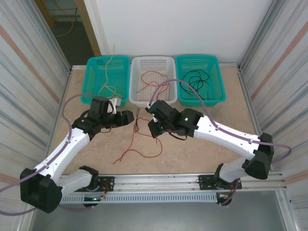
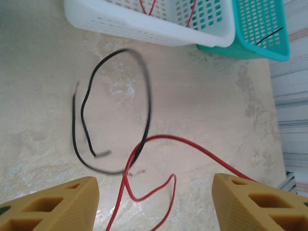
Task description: Untangle the cables
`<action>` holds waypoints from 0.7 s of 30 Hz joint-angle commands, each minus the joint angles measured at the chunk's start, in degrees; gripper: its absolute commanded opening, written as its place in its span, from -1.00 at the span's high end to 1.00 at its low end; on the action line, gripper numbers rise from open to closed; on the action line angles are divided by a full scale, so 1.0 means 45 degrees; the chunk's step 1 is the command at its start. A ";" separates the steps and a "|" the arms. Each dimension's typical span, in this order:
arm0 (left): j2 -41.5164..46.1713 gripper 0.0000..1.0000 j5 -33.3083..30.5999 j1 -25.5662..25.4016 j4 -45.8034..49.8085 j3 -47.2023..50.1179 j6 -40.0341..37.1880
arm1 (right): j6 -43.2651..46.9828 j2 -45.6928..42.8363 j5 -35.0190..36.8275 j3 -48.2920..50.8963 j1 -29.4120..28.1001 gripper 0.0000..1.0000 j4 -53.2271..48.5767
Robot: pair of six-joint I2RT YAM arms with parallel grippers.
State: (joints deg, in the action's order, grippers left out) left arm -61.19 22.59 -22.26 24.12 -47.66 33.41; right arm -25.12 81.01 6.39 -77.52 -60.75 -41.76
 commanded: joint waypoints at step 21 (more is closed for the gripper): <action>-0.0141 -0.09 0.0203 -0.1284 -0.1471 -0.0504 0.0000 | 0.1003 -0.3270 0.0532 -0.1532 -0.0261 0.96 0.1743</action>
State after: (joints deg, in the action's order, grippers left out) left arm -61.73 24.60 -27.88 17.72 -48.53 34.52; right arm -22.63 69.28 6.70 -82.35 -61.54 -36.99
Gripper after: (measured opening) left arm 0.555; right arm 0.061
